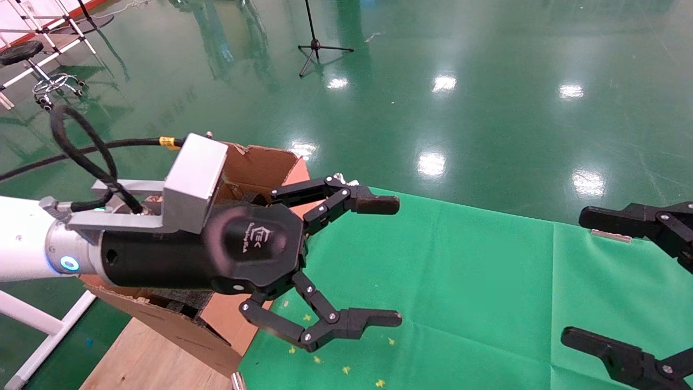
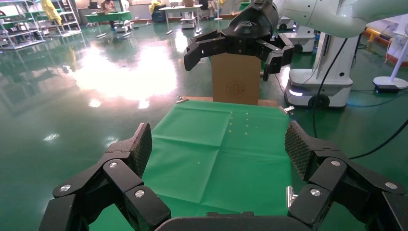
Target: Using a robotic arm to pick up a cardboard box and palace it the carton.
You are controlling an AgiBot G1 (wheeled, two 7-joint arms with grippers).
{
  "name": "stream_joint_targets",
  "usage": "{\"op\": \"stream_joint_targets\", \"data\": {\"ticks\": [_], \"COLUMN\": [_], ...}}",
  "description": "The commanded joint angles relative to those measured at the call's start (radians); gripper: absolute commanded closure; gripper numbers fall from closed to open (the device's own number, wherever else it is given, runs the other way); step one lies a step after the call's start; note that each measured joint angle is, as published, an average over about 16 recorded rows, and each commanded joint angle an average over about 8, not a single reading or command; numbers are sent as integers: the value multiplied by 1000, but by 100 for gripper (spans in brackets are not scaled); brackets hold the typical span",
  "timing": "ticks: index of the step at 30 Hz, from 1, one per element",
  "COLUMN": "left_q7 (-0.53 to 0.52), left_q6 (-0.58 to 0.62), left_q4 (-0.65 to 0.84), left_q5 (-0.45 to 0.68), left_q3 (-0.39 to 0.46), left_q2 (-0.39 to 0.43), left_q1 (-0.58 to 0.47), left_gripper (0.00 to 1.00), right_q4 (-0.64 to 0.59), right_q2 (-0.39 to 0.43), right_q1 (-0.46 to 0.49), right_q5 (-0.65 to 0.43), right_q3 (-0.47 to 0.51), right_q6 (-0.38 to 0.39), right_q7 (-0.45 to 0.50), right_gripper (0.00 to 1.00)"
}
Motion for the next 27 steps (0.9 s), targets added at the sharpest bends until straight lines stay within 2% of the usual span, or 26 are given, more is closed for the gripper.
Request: {"op": "stream_joint_targets", "data": {"ticks": [1,27], "left_q7": [0,0], "left_q6": [0,-1], "left_q4": [0,1], "left_q5": [0,2], "left_q3": [0,1], "left_q2": [0,0], "left_q1": [0,-1], "left_gripper": [0,0], "right_q4": [0,0], "right_q2": [0,0], "right_q1": [0,0], "right_q5": [0,0], "right_q3": [0,0], "right_q6": [0,0], "right_q7": [0,0], "right_gripper": [0,0]}}
